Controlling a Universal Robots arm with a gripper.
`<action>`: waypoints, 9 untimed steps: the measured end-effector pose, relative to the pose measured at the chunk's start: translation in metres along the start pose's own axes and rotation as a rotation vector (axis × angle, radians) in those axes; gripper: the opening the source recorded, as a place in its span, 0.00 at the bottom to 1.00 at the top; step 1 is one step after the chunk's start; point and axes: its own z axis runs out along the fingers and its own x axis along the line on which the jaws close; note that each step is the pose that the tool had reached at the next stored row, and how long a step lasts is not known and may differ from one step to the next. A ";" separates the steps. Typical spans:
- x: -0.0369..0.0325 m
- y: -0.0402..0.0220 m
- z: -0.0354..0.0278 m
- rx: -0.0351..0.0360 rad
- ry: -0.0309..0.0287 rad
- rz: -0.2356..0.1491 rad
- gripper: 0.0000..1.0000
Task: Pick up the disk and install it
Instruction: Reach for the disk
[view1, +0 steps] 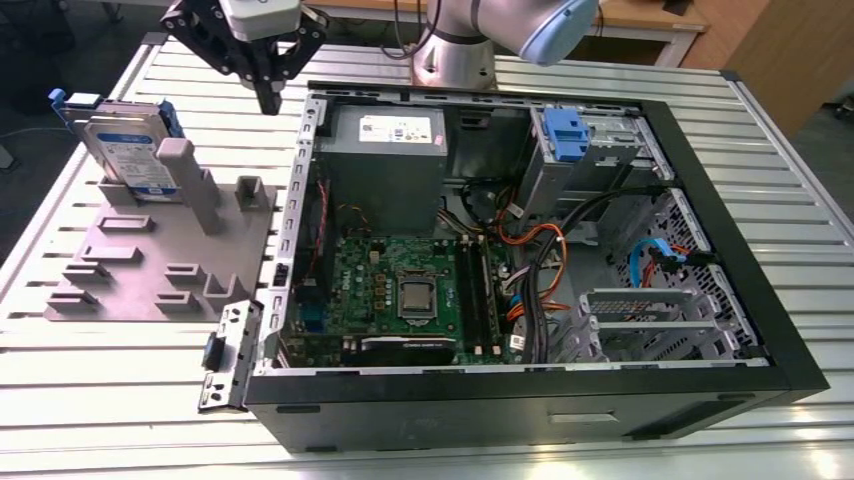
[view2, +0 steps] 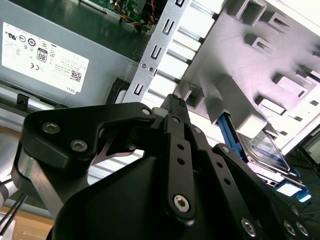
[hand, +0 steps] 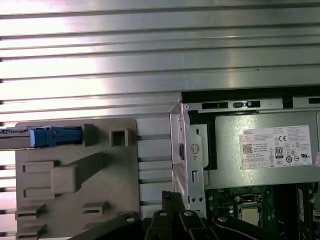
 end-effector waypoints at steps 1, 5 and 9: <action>0.0004 0.0000 0.0000 0.0000 0.0000 0.000 0.11; 0.0026 -0.0002 -0.0001 0.0000 0.0000 0.000 0.11; 0.0059 -0.0004 -0.0002 0.0000 0.0000 0.000 0.11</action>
